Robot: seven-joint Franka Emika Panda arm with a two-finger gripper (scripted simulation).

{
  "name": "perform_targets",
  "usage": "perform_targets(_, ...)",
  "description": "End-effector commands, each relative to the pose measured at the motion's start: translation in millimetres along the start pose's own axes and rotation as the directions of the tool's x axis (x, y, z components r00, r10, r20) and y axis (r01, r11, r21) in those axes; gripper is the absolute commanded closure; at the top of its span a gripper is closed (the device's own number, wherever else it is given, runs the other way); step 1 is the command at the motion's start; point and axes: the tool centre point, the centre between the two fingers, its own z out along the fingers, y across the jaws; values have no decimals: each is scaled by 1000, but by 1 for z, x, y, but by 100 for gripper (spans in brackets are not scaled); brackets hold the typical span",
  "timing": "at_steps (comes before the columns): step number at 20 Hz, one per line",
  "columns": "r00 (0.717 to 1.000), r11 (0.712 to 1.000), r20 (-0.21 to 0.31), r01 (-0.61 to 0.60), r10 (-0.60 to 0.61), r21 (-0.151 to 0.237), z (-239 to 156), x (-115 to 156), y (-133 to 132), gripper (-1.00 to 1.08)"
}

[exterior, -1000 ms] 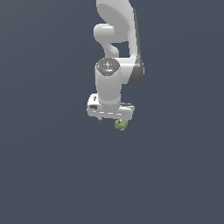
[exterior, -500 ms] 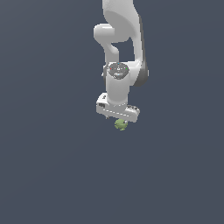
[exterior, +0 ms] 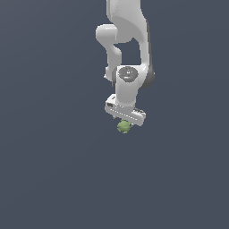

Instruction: Pick up the object and move it to a goal position.

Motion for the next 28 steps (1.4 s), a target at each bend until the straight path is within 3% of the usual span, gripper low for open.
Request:
perform_targets(1, 1000, 1000, -2, -28, 28, 0, 3, -5, -1, -92)
perform_targets(13, 998, 998, -3, -57, 57, -1, 10, -11, -3, -92)
perform_targets(28, 998, 998, -3, -61, 61, -1, 58, -12, -3, -92)
